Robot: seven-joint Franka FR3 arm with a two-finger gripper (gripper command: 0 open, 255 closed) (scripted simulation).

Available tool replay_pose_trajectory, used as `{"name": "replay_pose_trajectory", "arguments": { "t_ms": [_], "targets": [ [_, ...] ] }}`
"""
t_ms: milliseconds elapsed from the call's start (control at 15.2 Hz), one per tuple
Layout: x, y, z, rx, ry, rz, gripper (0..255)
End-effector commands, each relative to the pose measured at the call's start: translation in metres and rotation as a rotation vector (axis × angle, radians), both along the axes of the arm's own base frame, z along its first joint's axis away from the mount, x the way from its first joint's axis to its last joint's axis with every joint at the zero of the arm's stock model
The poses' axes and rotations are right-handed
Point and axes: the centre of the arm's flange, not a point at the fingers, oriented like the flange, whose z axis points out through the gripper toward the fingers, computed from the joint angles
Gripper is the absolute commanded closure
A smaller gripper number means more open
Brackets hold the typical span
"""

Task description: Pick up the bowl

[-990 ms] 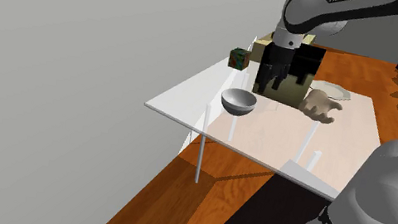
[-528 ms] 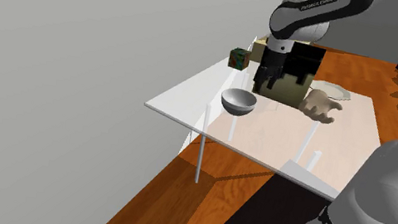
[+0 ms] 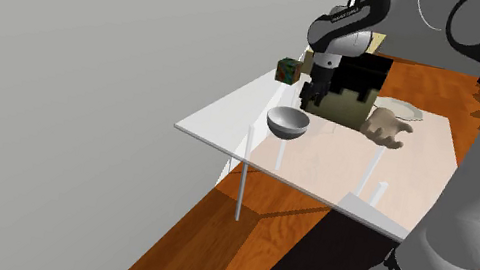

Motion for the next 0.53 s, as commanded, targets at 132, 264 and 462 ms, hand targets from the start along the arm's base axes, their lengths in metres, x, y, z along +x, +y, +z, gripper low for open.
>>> {"name": "replay_pose_trajectory", "arguments": {
  "t_ms": [132, 264, 462],
  "targets": [
    [0.029, -0.038, -0.027, 0.003, -0.001, 0.008, 0],
    [0.045, -0.056, -0.039, 0.004, -0.001, 0.012, 0],
    [0.068, -0.082, -0.057, 0.006, -0.001, 0.018, 0]
  ]
}}
